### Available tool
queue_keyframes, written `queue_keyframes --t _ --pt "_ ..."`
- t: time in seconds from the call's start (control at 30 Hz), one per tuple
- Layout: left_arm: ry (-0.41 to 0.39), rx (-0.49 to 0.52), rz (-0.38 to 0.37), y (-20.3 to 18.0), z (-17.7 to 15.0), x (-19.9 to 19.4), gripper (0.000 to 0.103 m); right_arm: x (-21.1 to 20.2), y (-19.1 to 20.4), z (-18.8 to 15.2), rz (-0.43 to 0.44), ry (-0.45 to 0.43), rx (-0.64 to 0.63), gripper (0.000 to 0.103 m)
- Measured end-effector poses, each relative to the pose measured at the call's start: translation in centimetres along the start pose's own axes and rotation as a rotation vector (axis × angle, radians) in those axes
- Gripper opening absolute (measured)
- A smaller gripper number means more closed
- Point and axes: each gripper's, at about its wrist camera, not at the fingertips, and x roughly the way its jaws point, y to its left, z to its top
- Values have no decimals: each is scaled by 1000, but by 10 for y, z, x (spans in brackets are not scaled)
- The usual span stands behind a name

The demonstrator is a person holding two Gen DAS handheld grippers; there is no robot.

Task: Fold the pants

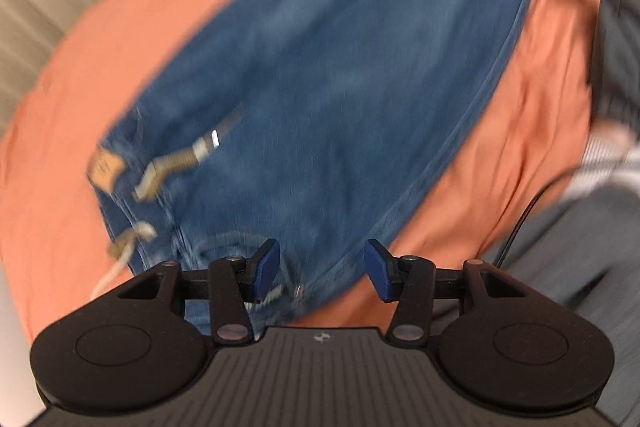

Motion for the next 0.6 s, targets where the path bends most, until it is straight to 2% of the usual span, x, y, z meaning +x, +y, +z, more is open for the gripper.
queue_keyframes --t 0.13,0.37,0.43,0.5,0.6 --pt "120 61 -16 4 -13 43 58 26 -20 -2 -36 64 17 32" --pt "198 54 -14 7 -15 77 62 57 -42 -2 -55 123 -18 32" --pt "220 51 16 1 -13 79 60 65 -47 -3 -57 142 -59 32" --pt "206 53 44 -5 -9 72 42 73 -52 -6 -48 157 -113 24" --pt "146 -4 64 -5 -14 57 32 80 -55 -13 -10 178 -211 19"
